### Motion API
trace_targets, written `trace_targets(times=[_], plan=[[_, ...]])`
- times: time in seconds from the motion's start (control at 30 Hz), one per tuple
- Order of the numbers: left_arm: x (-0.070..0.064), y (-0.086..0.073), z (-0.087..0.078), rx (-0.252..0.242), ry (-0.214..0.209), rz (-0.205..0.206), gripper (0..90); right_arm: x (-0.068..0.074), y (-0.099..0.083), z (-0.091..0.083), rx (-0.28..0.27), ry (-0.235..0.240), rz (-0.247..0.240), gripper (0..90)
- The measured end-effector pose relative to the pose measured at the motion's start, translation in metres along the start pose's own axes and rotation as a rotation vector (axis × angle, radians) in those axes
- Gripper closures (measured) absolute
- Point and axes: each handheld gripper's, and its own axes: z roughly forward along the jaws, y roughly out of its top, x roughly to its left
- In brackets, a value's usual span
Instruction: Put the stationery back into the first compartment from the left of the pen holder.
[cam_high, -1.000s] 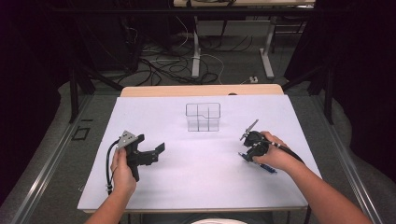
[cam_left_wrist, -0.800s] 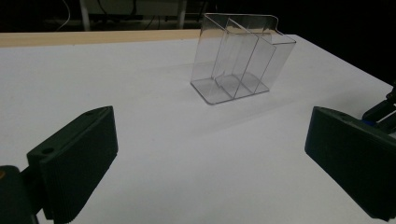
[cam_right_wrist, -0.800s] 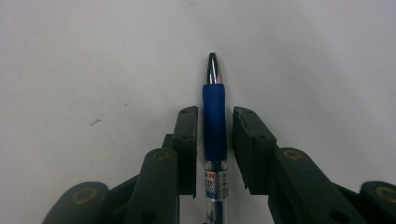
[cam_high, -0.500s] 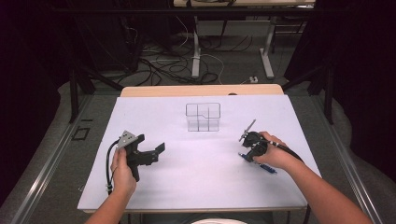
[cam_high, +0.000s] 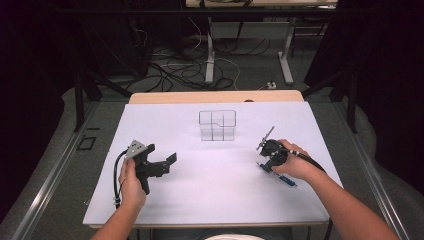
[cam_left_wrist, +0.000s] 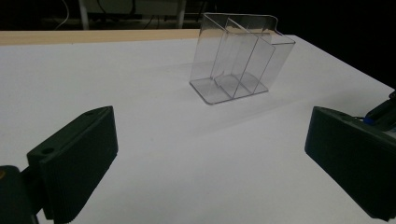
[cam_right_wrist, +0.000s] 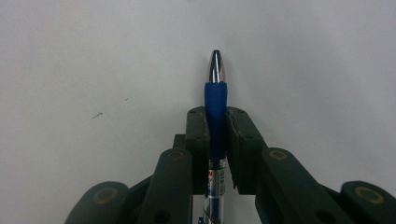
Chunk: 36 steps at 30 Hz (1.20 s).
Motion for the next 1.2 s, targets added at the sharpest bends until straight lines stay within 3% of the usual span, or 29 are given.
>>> trace_targets(times=[0.03, 0.17, 0.23, 0.3, 0.37, 0.4, 0.43, 0.47, 0.5, 0.53, 0.63, 0.67, 0.7, 0.73, 0.8, 0.87, 0.9, 0.97, 1.0, 1.03, 1.07, 1.2], plan=[[0.000, 0.000, 0.000, 0.000, -0.001, 0.000, 2.5, 0.000, 0.001, -0.003, 0.037, -0.008, -0.006, 80.2], [0.000, 0.000, 0.000, 0.000, -0.001, 0.002, 2.5, 0.001, 0.003, -0.007, 0.021, -0.016, 0.008, 80.3], [0.000, 0.000, 0.000, -0.001, -0.001, 0.000, 2.5, 0.000, 0.004, -0.008, -0.017, -0.009, 0.012, 80.3], [0.000, 0.000, 0.000, -0.002, 0.000, 0.000, 2.5, -0.001, 0.006, -0.011, -0.010, -0.017, 0.023, 80.3], [0.000, 0.000, 0.000, -0.003, -0.001, -0.001, 2.5, -0.002, 0.007, -0.010, -0.064, -0.011, 0.035, 80.3], [0.000, 0.000, 0.000, -0.003, -0.001, -0.002, 2.5, 0.001, 0.008, -0.014, -0.036, -0.029, 0.065, 80.3], [0.000, 0.000, 0.000, -0.003, -0.001, -0.002, 2.5, -0.003, 0.008, -0.013, -0.077, 0.015, 0.037, 80.3], [0.000, 0.000, 0.000, -0.002, -0.001, -0.003, 2.5, -0.001, 0.010, -0.017, -0.054, -0.059, 0.042, 80.3], [0.000, 0.000, 0.000, -0.002, -0.001, -0.003, 2.5, -0.003, 0.011, -0.016, -0.092, -0.004, 0.046, 80.3], [0.000, 0.000, 0.000, -0.002, -0.001, -0.003, 2.5, -0.002, 0.012, -0.019, -0.080, -0.023, 0.055, 80.3], [0.000, 0.000, 0.000, -0.003, -0.001, -0.004, 2.5, -0.003, 0.015, -0.022, -0.107, -0.009, 0.079, 80.3], [0.000, 0.000, 0.000, -0.003, -0.001, -0.004, 2.5, -0.003, 0.015, -0.021, -0.158, -0.002, 0.090, 80.3], [0.000, 0.000, 0.000, -0.003, -0.001, -0.004, 2.5, -0.002, 0.016, -0.022, -0.163, 0.005, 0.128, 80.3], [0.000, 0.000, 0.000, -0.003, -0.001, -0.005, 2.5, -0.004, 0.017, -0.023, -0.183, 0.001, 0.115, 80.3], [0.001, 0.000, 0.000, -0.003, 0.000, -0.004, 2.5, -0.006, 0.019, -0.025, -0.217, 0.016, 0.144, 80.3], [0.001, 0.000, 0.000, -0.002, -0.001, -0.004, 2.5, -0.009, 0.020, -0.024, -0.306, 0.029, 0.177, 80.3], [0.001, 0.000, 0.000, -0.002, -0.001, -0.005, 2.5, -0.009, 0.021, -0.026, -0.310, 0.040, 0.222, 80.3], [0.001, 0.000, 0.000, -0.003, -0.001, -0.005, 2.5, -0.011, 0.023, -0.032, -0.280, 0.056, 0.266, 80.3], [0.001, 0.000, 0.000, -0.002, -0.001, -0.005, 2.5, -0.013, 0.024, -0.031, -0.316, 0.063, 0.274, 80.3], [0.001, 0.000, 0.000, -0.002, -0.001, -0.005, 2.5, -0.014, 0.025, -0.033, -0.315, 0.067, 0.309, 80.4], [0.001, 0.000, 0.000, -0.002, -0.001, -0.006, 2.5, -0.015, 0.025, -0.032, -0.352, 0.072, 0.326, 80.4], [0.001, 0.000, 0.000, -0.004, 0.000, -0.009, 2.5, -0.022, 0.026, -0.036, -0.408, 0.087, 0.389, 80.4]])
